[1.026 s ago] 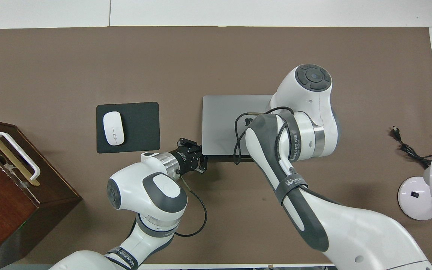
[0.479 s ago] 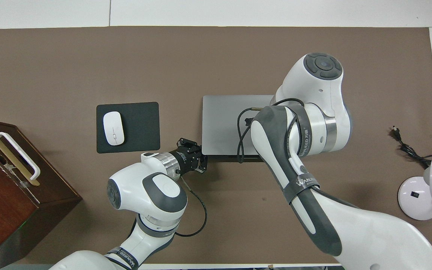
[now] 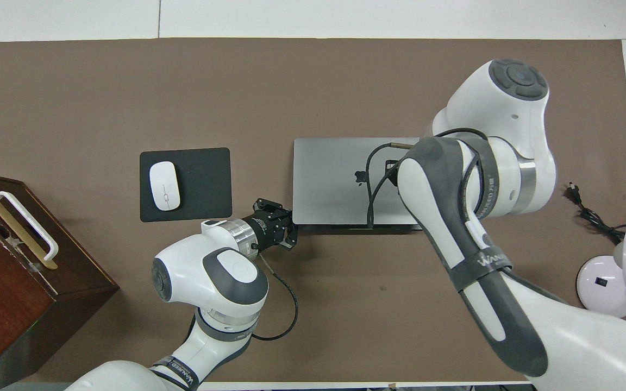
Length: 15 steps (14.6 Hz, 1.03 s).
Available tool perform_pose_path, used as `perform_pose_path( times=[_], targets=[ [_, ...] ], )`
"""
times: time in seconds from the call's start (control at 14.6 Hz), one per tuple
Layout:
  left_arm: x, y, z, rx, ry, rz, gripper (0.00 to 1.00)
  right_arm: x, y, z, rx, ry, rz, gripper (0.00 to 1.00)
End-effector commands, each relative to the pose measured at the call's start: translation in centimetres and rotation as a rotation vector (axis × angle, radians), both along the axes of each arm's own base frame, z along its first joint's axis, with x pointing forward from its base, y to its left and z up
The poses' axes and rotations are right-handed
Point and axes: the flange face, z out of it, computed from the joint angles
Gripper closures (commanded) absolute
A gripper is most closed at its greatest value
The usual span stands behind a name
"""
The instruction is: Close laptop with both arms
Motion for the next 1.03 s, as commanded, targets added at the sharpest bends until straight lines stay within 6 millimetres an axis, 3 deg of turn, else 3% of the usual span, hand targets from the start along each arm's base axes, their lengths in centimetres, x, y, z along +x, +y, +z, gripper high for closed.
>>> perform_pose_path(
  times=[0.0,0.41,0.68,0.96],
  targets=[
    [0.7,1.6,-1.1,0.013,0.005,0.023,1.0,0.2,-3.2,2.5,0.013,-0.019,-0.001,1.0],
    [3.1,3.4,0.0,-0.022,-0.013,0.067,1.0,-1.0,-8.5,10.5,-0.041,-0.145,0.027,1.0],
    [4.5,4.1,1.4,-0.047,-0.037,0.082,1.0,-2.1,-12.0,13.4,-0.047,-0.183,0.077,1.0],
    [6.0,5.5,2.6,-0.069,-0.06,0.104,1.0,-3.0,-13.5,15.4,-0.105,-0.219,0.154,1.0]
  ],
)
